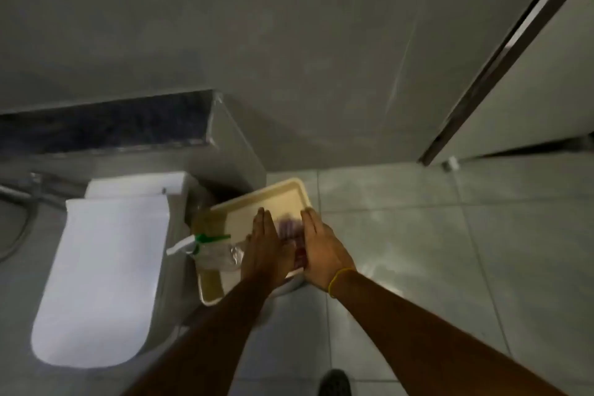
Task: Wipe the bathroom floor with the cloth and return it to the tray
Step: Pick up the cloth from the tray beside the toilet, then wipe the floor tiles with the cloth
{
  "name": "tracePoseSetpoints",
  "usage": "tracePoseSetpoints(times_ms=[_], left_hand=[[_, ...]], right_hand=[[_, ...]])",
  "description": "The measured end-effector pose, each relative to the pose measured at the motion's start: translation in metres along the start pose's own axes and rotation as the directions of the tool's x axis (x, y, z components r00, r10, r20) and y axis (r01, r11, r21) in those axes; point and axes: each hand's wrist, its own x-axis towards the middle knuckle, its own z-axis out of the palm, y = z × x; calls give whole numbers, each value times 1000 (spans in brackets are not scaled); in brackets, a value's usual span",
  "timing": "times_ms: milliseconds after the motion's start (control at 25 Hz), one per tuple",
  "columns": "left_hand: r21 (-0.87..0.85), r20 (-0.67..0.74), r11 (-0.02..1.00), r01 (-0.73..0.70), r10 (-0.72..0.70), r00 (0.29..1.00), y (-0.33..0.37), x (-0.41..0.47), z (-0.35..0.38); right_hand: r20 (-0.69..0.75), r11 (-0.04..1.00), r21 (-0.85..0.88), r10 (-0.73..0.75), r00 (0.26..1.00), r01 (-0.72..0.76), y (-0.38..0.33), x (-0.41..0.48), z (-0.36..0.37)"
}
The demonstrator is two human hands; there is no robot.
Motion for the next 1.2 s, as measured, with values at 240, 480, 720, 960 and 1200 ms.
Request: tracePoseSetpoints(times_ms=[240, 480, 720, 960, 1200], left_hand=[[-141, 235, 949, 280, -243, 941, -88, 102, 140], [-241, 139, 881, 407, -383, 913, -113, 137, 187], [-579, -41, 778, 244, -326, 944, -84, 128, 158], [-654, 2, 755, 51, -66, 998, 40, 70, 186], [-636, 225, 771, 28, 150, 963, 158, -15, 347]], right_hand=[[-45, 978, 4, 209, 977, -209, 70, 118, 145], [-211, 963, 48, 269, 940, -265, 97, 157, 200], [-153, 979, 203, 34, 988, -2, 90, 123, 126], [-315, 913, 407, 122, 941, 18, 173, 34, 47], [-370, 893, 430, 306, 877, -130, 369, -95, 49]])
